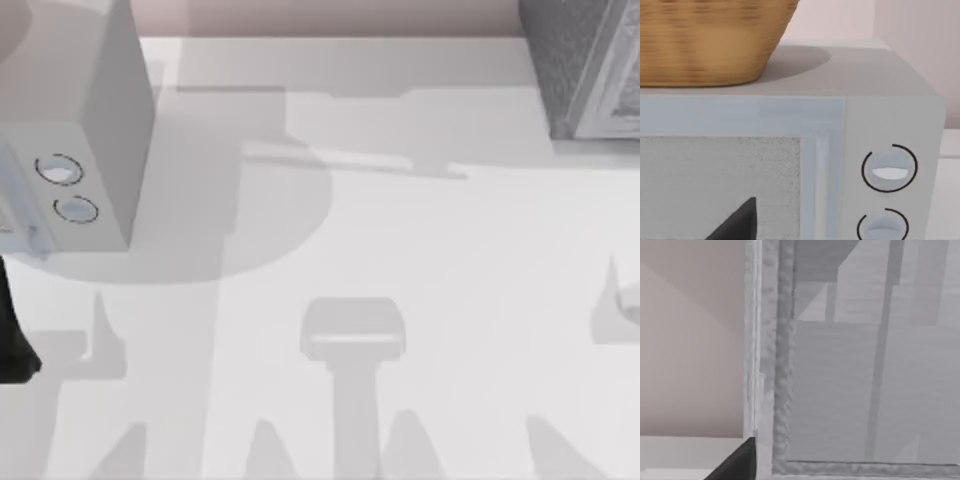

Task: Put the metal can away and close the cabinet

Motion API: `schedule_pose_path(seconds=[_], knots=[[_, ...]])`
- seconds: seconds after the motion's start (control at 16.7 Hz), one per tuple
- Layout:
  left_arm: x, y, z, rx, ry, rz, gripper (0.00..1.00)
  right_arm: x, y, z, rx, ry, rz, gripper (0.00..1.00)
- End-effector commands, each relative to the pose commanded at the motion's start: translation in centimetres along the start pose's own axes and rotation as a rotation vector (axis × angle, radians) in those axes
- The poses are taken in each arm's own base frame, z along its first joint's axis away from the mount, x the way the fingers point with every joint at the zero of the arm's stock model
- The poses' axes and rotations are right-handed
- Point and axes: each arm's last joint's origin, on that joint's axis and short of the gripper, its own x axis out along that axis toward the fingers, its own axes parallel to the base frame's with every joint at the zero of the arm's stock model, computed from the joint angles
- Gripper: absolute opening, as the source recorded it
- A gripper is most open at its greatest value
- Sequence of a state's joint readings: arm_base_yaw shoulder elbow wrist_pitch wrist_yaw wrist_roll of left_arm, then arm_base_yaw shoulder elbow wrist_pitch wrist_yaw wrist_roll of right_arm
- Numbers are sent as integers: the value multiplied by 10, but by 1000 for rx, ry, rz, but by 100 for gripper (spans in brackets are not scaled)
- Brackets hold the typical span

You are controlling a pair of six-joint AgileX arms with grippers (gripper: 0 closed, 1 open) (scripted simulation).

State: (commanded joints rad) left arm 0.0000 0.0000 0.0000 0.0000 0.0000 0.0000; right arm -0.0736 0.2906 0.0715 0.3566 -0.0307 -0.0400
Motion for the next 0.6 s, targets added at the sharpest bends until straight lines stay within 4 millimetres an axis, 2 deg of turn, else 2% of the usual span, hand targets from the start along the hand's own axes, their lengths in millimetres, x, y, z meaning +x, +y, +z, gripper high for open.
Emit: schedule_pose_path(seconds=[0.24,0.6], knots=[[0,0,0,0,0,0,100,18,-1,-18,-6,81,30,100],[0,0,0,0,0,0,100,32,-7,-67,27,291,46,100]])
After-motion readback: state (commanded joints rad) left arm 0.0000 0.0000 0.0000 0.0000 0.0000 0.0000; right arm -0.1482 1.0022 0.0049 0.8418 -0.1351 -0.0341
